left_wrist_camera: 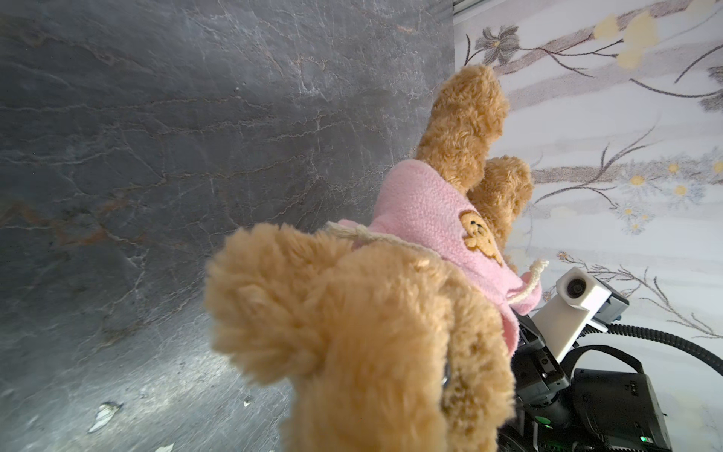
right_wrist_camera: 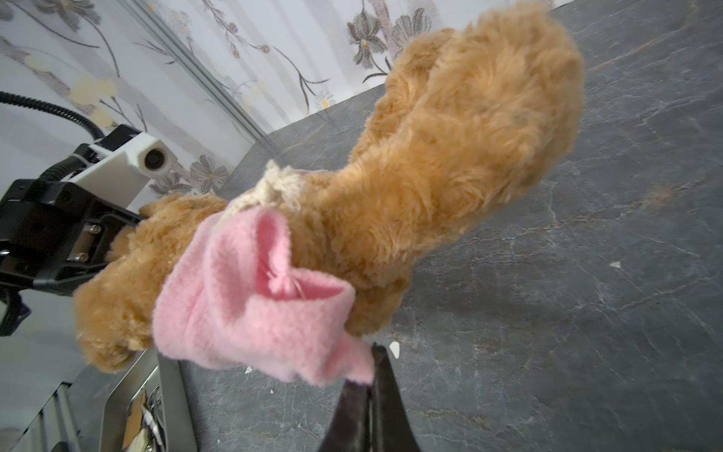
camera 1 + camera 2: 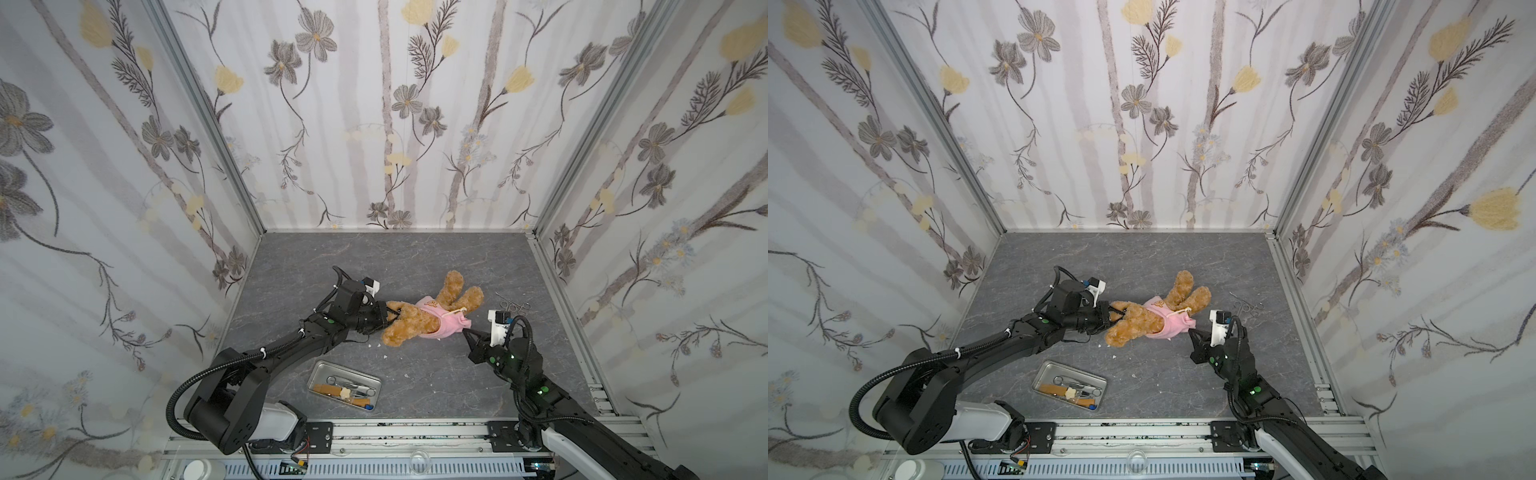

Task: Dress the teddy bear
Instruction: 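Lower the bear onto the table and regrasp it with both grippers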

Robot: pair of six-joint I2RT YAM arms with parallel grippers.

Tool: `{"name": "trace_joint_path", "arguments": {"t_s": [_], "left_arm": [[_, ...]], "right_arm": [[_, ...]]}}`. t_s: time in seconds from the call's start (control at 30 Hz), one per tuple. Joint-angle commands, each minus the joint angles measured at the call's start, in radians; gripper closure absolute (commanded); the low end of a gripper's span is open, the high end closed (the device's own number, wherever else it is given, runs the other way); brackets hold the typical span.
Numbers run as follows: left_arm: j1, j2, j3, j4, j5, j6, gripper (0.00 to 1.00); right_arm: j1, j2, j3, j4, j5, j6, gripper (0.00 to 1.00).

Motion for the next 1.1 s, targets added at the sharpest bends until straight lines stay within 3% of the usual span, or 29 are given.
{"name": "trace_joint_path", "arguments": {"t_s": [0.0,0.13,0.23,0.33,0.47,0.67,0.83,1.07], "left_arm": [[0.008,-0.010,0.017,-0.033,-0.081,0.036,1.00],[0.023,-0.029,0.024,-0.032,-0.131,0.061,1.00],[0.024,-0.027,0.022,-0.005,-0.130,0.094,1.00],[0.027,-0.029,-0.019,0.123,-0.061,0.128,1.00],[0.026,-0.061,-0.067,0.246,0.034,0.279,1.00],[0.026,-0.173,-0.137,0.284,0.099,0.589,1.00],[0.026,-0.202,-0.165,0.338,0.165,0.602,1.00],[0.024,-0.195,-0.168,0.359,0.198,0.568,1.00]], "right_arm": [[0.006,0.009,0.034,0.069,-0.043,-0.086,0.76],[0.006,-0.108,0.077,-0.121,0.081,-0.109,0.50],[0.006,-0.219,0.088,-0.156,0.108,-0.130,0.44],[0.009,-0.177,0.092,-0.093,0.015,-0.112,0.43],[0.004,-0.008,0.155,-0.113,-0.025,-0.078,0.44],[-0.008,0.201,0.237,-0.085,-0.287,-0.112,0.55],[-0.008,0.281,0.226,-0.021,-0.365,-0.109,0.74],[-0.006,0.338,0.210,0.076,-0.415,-0.091,0.78]]}}
